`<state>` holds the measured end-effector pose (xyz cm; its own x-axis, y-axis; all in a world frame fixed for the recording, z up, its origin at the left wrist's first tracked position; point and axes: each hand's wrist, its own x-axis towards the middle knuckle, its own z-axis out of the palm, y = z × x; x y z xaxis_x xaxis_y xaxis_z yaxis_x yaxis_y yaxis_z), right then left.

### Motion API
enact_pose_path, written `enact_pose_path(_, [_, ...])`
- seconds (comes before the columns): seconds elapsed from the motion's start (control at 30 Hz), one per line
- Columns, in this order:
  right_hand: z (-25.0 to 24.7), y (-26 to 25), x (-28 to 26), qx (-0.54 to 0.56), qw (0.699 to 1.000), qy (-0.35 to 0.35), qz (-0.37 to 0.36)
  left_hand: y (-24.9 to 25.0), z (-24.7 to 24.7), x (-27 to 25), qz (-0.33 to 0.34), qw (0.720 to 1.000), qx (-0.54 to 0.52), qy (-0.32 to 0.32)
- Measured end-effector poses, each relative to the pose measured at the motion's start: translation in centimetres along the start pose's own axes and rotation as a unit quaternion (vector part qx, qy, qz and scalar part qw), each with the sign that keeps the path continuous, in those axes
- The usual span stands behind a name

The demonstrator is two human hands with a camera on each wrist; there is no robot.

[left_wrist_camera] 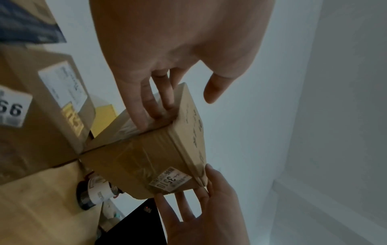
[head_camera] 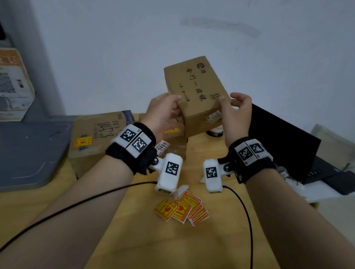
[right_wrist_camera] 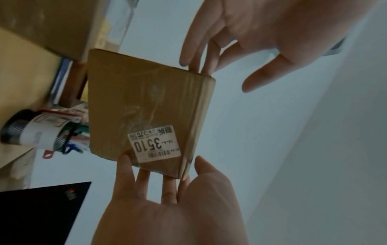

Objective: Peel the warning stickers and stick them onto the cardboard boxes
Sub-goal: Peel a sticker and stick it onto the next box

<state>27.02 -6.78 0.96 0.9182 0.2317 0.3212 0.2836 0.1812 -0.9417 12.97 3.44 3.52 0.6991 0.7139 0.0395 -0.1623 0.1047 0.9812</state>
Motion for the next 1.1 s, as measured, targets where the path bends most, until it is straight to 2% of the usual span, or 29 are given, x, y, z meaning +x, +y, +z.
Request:
enact_pose_path(0.2, [1.4, -3.6, -6.7, 0.0, 0.997, -0.07, -0.015, 2.4, -4.7, -7.2, 0.008, 0.997, 0.044, 0.059])
enact_pose_path(0.3, [2.5, -4.1, -10.2, -0.022, 0.991, -0.131, 0.012, 2.8, -7.7, -10.6, -0.016, 0.992, 0.09, 0.088])
enact_pose_path(0.53, [4.4, -2.1, -17.4, -0.055, 0.961, -0.254, 0.088, 0.3, -13.1, -17.9, -0.084, 0.983, 0.101, 0.131])
enact_pose_path(0.7, [4.7, 0.4, -20.5, -0.076, 0.935, -0.311, 0.152, -2.0, -14.5, -21.4, -0.123, 0.977, 0.099, 0.144])
enact_pose_path(0.8, [4.1, 0.6, -21.3, -0.107, 0.91, -0.356, 0.181, -2.9, -14.5, -22.5, -0.13, 0.972, 0.139, 0.139])
enact_pose_path(0.93, [3.9, 0.6, -21.4, -0.128, 0.901, -0.367, 0.189, -2.9, -14.9, -22.1, -0.104, 0.965, 0.185, 0.152])
enact_pose_path(1.1, [4.0, 1.4, -20.9, -0.102, 0.909, -0.377, 0.148, -2.4, -14.7, -20.3, -0.011, 0.959, 0.205, 0.197])
